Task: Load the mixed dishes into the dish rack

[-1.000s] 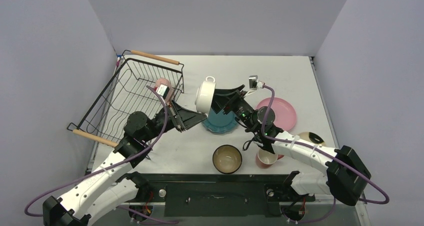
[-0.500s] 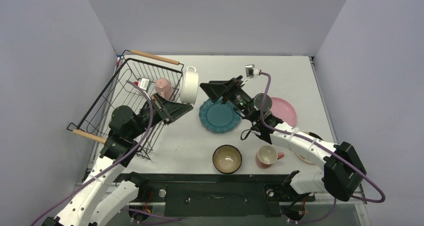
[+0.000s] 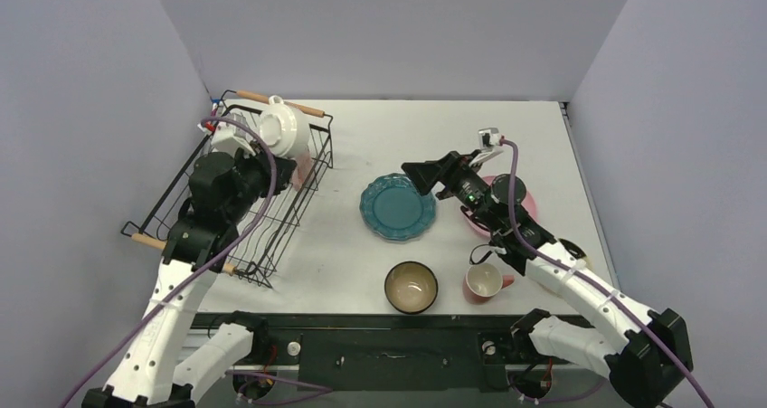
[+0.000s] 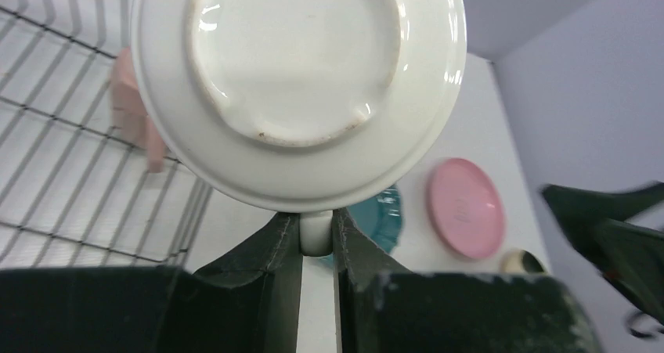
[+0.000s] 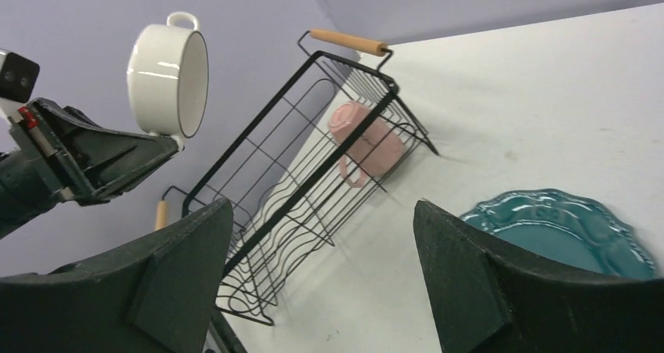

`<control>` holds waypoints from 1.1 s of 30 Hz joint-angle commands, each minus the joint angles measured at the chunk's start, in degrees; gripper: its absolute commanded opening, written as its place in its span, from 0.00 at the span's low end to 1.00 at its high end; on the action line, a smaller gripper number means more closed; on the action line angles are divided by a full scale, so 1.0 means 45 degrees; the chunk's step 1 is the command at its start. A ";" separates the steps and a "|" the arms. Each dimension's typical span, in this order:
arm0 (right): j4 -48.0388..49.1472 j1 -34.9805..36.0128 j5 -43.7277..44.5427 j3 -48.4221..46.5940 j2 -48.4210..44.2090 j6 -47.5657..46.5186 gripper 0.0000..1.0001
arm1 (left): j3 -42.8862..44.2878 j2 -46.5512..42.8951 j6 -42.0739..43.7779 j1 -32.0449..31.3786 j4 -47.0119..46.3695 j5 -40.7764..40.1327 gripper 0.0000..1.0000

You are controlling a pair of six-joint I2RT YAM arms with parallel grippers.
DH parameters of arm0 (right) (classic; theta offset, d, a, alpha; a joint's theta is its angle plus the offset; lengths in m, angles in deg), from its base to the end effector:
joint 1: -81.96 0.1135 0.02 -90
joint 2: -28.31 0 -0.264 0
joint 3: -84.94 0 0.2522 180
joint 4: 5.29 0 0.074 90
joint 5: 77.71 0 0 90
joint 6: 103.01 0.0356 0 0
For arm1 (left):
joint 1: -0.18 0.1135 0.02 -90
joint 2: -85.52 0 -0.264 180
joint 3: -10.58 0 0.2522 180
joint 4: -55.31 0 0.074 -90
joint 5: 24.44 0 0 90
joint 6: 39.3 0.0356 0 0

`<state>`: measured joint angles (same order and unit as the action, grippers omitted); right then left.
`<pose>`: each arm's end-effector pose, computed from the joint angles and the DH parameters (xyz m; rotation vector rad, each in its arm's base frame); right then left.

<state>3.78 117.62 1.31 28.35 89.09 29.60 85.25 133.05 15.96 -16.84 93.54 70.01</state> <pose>0.2001 0.1520 0.3347 -0.0706 1.6160 1.2257 0.1652 -0.0535 0.4022 -0.2228 1.8072 -0.7174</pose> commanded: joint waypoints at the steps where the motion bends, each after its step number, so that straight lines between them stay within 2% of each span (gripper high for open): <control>1: -0.1395 -0.0783 -0.0318 0.0536 -0.1356 -0.0768 0.80 | 0.0335 0.0838 0.2450 0.0461 -0.0723 -0.3440 0.00; 9: -0.2420 -0.1256 0.0046 0.1491 -0.3226 -0.1055 0.80 | -0.0037 0.2691 0.3151 0.1839 -0.2342 -0.4582 0.00; 14: -0.2979 -0.1714 -0.0049 0.1515 -0.3843 -0.0991 0.80 | -0.0418 0.4168 0.3009 0.2804 -0.3402 -0.5112 0.00; 19: -0.3584 -0.1981 -0.0427 0.1338 -0.4093 -0.1240 0.80 | -0.0687 0.5576 0.2959 0.3125 -0.4197 -0.5330 0.00; 22: -0.3868 -0.2336 -0.0843 0.1139 -0.4093 -0.1484 0.80 | -0.1013 0.6404 0.3579 0.3173 -0.5392 -0.4984 0.00; 28: -0.4047 -0.3080 -0.1566 0.1048 -0.4129 -0.1728 0.80 | -0.0886 0.7634 0.4886 0.3681 -0.5734 -0.4545 0.00; 33: -0.4020 -0.3480 -0.2138 0.1220 -0.4017 -0.1754 0.79 | -0.1356 0.8407 0.6174 0.4992 -0.6034 -0.2942 0.00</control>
<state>-15.35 103.15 -4.81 35.19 71.21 23.13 78.41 169.68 37.22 1.68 75.40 52.44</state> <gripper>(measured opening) 0.797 0.130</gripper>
